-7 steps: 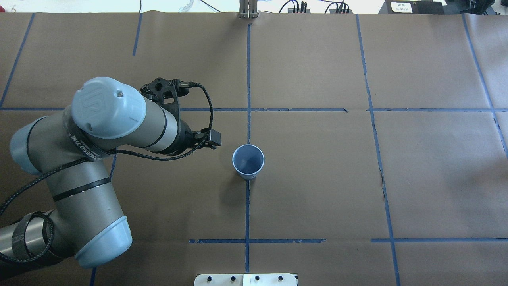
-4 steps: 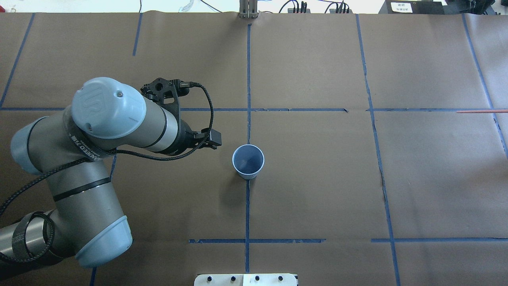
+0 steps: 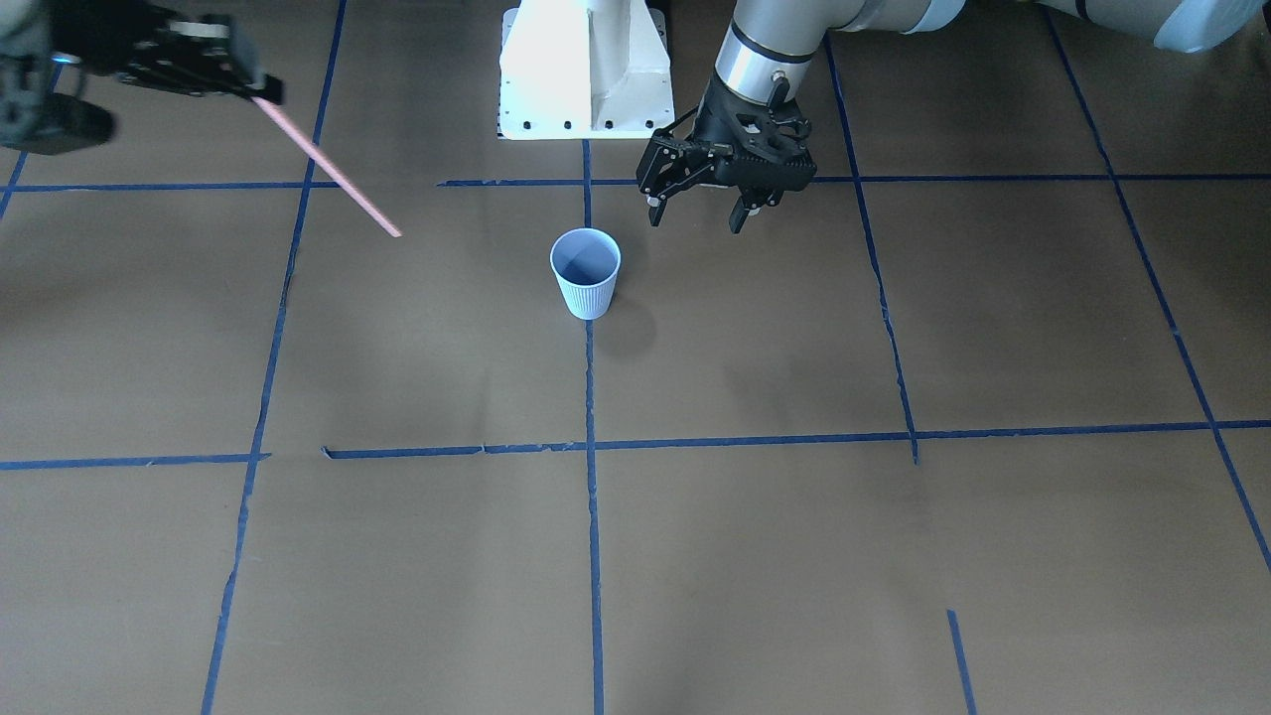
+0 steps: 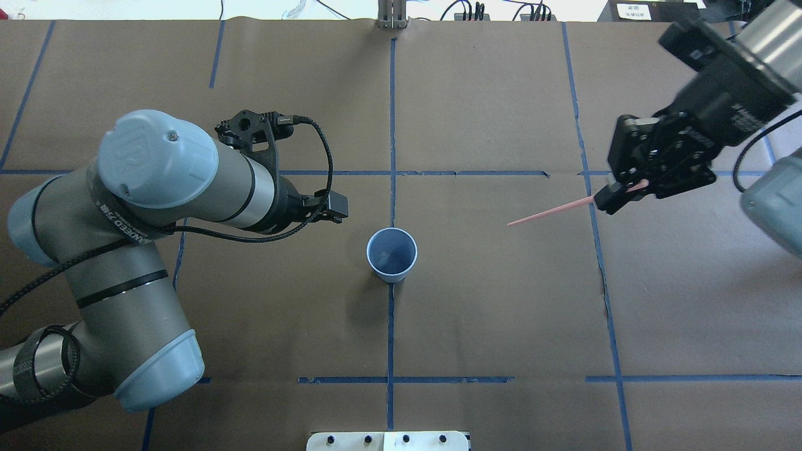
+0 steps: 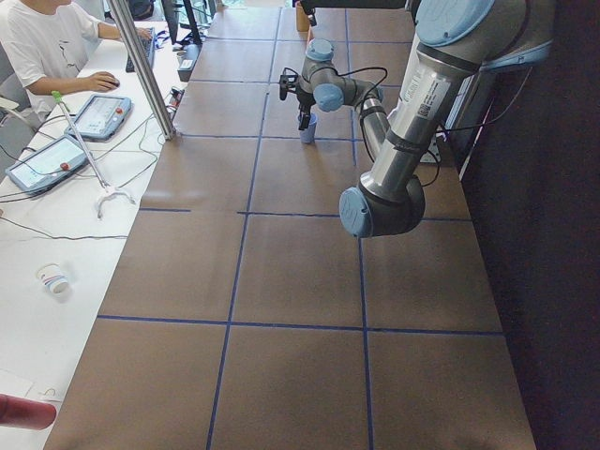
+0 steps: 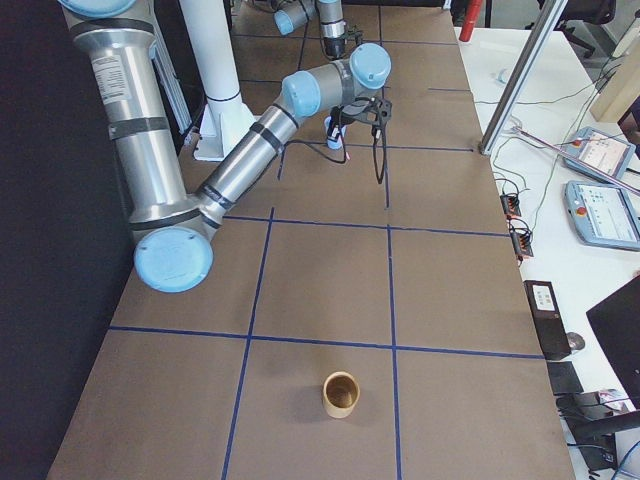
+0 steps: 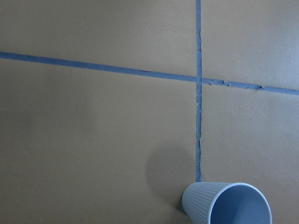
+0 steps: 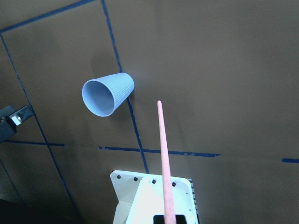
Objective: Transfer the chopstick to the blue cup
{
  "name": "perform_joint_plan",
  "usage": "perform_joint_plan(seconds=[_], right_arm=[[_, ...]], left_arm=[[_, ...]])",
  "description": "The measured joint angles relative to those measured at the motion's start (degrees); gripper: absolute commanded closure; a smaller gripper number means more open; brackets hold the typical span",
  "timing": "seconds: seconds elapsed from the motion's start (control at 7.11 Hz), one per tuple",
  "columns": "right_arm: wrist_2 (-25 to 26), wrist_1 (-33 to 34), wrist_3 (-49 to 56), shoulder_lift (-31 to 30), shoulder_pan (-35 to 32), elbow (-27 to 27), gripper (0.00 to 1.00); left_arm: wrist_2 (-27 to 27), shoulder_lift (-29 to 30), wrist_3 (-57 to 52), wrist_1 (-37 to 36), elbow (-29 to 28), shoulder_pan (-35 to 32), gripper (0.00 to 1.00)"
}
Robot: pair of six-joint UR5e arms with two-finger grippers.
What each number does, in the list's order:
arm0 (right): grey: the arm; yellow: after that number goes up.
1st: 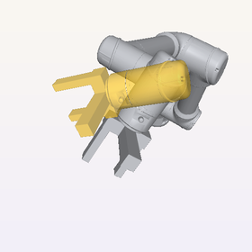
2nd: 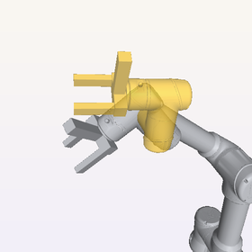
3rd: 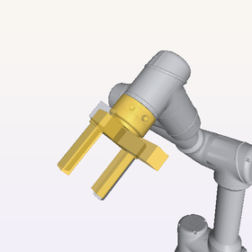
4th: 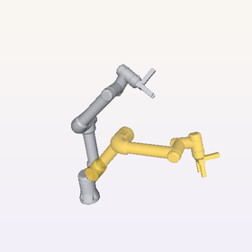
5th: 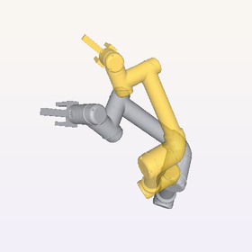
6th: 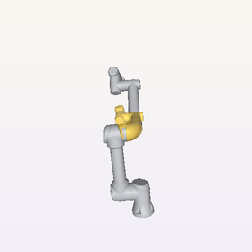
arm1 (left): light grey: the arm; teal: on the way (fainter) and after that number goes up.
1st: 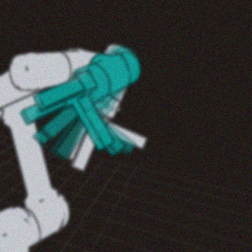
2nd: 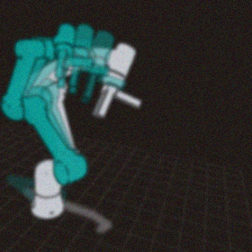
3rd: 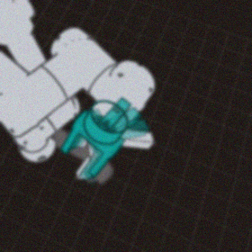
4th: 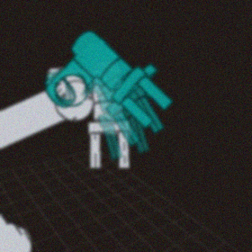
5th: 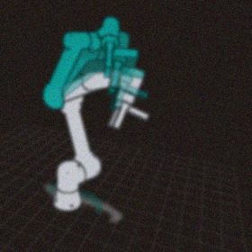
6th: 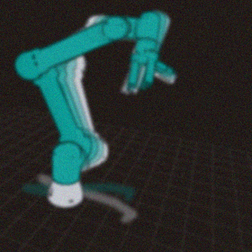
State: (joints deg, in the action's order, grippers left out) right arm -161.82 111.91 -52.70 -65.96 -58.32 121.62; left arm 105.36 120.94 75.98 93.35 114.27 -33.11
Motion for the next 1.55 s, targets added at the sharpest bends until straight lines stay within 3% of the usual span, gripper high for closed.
perform_joint_plan(seconds=[0.28, 0.42, 0.7, 0.98, 1.12, 1.27, 1.41, 1.55], right_arm=[[1.77, -13.95, -12.45, 5.97, 6.55, -7.05, 0.98], [4.28, -18.33, -16.49, 8.66, 8.81, -10.4, 0.98], [7.3, -22.05, -19.33, 11.97, 11.02, -14.77, 0.98], [9.85, -22.98, -19.77, 14.3, 12.98, -18.54, 0.97], [10.97, -23.23, -19.85, 14.89, 14.32, -20.41, 0.83], [11.99, -23.45, -19.88, 15.2, 15.97, -21.94, 0.46], [13.24, -23.53, -20.03, 15.4, 17.45, -22.71, 0.0], [15.04, -23.56, -20.78, 15.52, 18.65, -22.95, 0.0]], left_arm=[[1.78, -1.06, -0.55, 0.05, -0.07, -4.64, 0.0], [5.21, -2.16, -2.38, 0.11, -0.24, -8.44, 0.0], [12.62, -5.49, -8.37, 0.18, -0.3, -15.27, 0.0], [14.7, -8.09, -11.11, 0.27, -0.22, -17.18, 0.0], [14.91, -9.45, -11.46, 1.14, -0.27, -17.35, 0.0], [15.0, -10.8, -11.59, 2.82, -0.4, -17.39, 0.0], [15.03, -11.63, -11.62, 3.92, -0.49, -17.42, 0.0], [15.05, -11.97, -11.63, 4.41, -0.51, -17.43, 0.0]])
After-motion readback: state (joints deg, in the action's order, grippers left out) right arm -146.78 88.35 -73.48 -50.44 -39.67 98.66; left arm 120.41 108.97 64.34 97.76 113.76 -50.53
